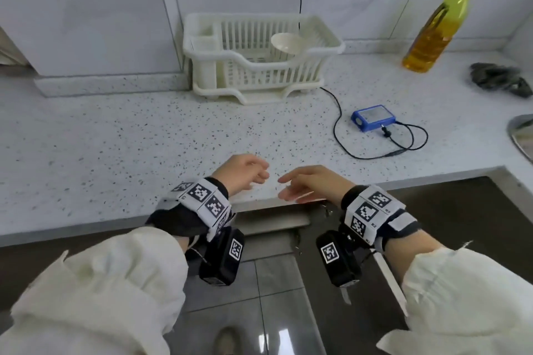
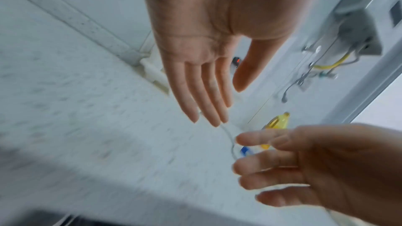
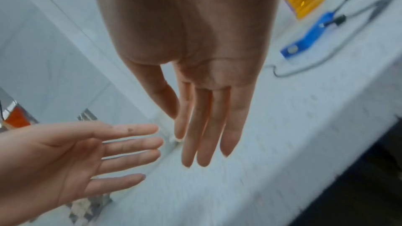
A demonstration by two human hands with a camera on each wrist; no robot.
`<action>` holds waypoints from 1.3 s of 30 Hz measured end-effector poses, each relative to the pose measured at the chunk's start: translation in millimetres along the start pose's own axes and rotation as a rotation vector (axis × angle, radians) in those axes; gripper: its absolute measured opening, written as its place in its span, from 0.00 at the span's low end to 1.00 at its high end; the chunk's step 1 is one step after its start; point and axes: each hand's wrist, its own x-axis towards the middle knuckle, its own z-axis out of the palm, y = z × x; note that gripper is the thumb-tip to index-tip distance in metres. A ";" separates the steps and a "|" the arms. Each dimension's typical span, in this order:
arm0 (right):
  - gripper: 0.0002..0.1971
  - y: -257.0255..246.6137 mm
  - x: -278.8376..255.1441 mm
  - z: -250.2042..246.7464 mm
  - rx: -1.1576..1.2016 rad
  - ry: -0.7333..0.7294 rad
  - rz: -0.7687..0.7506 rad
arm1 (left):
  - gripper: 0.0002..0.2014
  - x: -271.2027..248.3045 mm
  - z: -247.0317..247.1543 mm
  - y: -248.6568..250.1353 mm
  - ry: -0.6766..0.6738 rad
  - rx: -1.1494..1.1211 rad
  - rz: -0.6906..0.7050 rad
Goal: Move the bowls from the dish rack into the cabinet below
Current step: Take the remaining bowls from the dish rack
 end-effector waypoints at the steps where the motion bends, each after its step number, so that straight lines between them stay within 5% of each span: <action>1: 0.16 -13.7 -5.3 -13.2 0.009 0.029 -0.029 | 0.15 -0.6 -6.0 19.2 0.011 -0.024 0.047; 7: 0.14 -78.3 -4.2 -68.5 0.073 0.188 -0.172 | 0.14 23.3 -35.0 97.2 0.112 -0.212 0.220; 15: 0.17 -143.3 85.0 -122.5 -0.062 0.409 -0.249 | 0.17 128.2 -78.6 146.6 0.134 -0.233 0.243; 25: 0.25 -193.8 217.2 -183.6 -0.302 0.588 -0.011 | 0.21 270.0 -111.6 179.4 0.083 -0.247 0.067; 34: 0.21 -190.6 298.2 -202.8 -0.451 0.484 0.250 | 0.24 343.2 -95.0 173.5 0.035 -0.238 -0.117; 39: 0.29 -181.8 329.6 -211.5 -0.283 0.517 0.297 | 0.24 363.8 -91.5 173.4 0.035 -0.288 -0.189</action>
